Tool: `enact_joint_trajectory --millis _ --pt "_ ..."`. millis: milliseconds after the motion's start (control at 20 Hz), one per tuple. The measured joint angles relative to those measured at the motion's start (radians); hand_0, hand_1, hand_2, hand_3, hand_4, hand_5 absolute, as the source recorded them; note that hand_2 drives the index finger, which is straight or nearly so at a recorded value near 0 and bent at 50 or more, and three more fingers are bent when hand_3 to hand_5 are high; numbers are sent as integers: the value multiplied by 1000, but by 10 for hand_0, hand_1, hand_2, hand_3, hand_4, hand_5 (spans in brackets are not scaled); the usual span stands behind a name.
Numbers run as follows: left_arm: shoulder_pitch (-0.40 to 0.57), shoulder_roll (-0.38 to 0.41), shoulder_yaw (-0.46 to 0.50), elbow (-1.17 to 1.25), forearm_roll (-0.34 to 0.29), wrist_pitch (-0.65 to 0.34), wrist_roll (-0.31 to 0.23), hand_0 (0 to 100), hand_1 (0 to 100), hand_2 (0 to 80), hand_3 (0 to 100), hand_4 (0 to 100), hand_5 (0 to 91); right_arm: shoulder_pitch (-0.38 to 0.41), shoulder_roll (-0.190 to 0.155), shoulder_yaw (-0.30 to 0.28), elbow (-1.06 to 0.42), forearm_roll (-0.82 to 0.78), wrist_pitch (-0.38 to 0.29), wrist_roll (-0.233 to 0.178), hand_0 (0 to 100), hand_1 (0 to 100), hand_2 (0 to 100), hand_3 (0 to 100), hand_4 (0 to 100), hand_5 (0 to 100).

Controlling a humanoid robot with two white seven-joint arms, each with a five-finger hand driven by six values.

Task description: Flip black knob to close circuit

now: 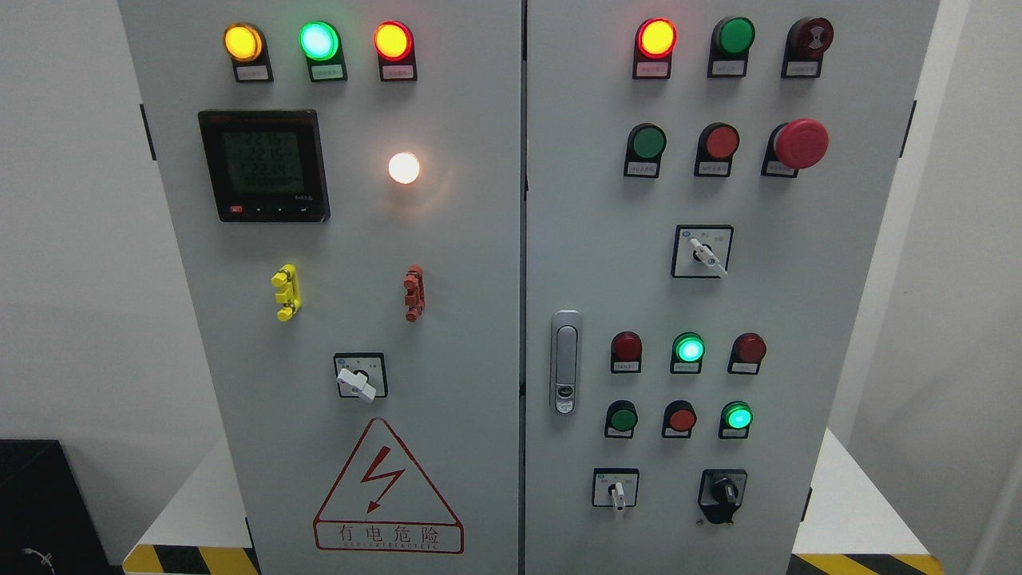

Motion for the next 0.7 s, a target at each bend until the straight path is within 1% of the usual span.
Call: enact_joint_trajectory --millis 100,150,200,501,702 --pt "0 0 0 0 0 0 0 0 0 0 0 0 0 -12 0 -6 -14 13 7 2 0 55 771 949 761 792" --pt "0 0 0 0 0 0 0 0 0 0 0 0 0 -19 0 -8 -21 19 15 3 0 42 772 949 762 792" --pt "0 0 0 0 0 0 0 0 0 0 0 0 0 -24 0 -10 -26 24 22 3 0 0 771 948 763 792" --pt "0 0 0 0 0 0 0 0 0 0 0 0 0 -70 0 -19 -63 59 81 0 0 0 772 950 765 792" --pt "0 0 0 0 0 0 0 0 0 0 0 0 0 -92 0 -21 -88 93 119 9 0 0 775 951 764 793"
